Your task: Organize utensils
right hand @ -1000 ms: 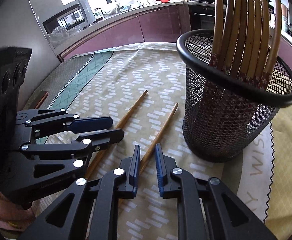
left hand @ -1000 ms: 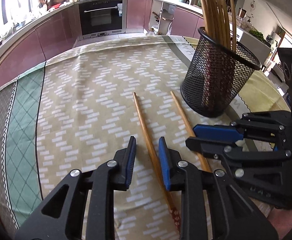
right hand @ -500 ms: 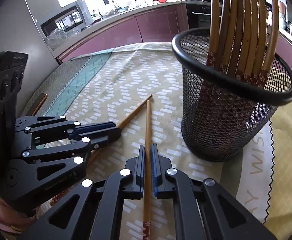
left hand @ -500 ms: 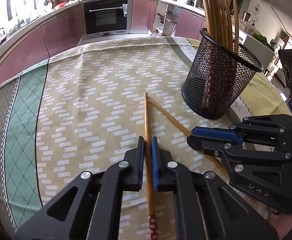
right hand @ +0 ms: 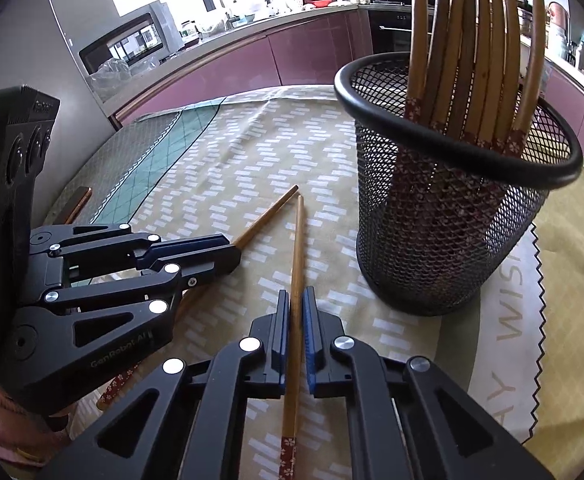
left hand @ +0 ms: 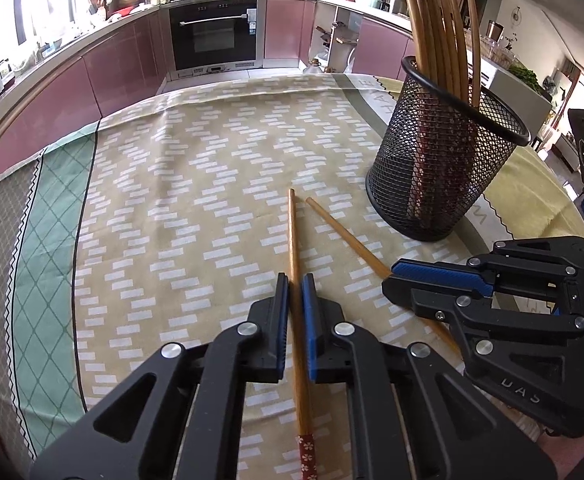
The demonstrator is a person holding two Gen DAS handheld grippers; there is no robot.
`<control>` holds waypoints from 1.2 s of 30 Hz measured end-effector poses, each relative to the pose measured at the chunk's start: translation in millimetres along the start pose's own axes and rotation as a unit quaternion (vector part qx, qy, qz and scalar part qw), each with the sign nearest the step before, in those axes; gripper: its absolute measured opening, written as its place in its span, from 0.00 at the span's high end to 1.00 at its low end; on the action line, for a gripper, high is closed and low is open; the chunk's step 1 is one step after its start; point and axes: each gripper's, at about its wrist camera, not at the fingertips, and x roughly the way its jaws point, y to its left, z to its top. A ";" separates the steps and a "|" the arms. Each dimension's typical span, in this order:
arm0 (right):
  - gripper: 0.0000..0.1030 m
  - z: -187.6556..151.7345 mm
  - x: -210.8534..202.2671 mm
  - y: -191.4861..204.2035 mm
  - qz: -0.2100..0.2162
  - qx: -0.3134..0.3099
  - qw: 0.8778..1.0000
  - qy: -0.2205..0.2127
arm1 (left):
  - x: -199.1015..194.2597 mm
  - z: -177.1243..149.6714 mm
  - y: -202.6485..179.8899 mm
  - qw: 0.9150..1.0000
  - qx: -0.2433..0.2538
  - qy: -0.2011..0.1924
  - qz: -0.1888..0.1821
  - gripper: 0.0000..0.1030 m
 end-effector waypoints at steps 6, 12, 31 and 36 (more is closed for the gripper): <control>0.95 -1.3 -8.0 -4.4 0.007 0.005 1.000 -0.012 | -3.4 -1.8 4.1 1.000 -0.011 -0.003 0.002 0.93; 0.95 -1.7 -22.5 -2.2 0.024 0.001 0.999 -0.032 | -16.0 -2.3 10.9 1.000 -0.020 -0.012 -0.012 0.93; 0.95 8.0 -70.5 -2.0 0.075 0.010 0.992 -0.101 | -74.2 3.9 23.0 0.991 -0.050 -0.064 -0.107 0.93; 0.95 10.6 -80.6 -5.3 0.082 0.014 0.990 -0.118 | -90.1 6.5 24.3 0.987 -0.050 -0.079 -0.128 0.93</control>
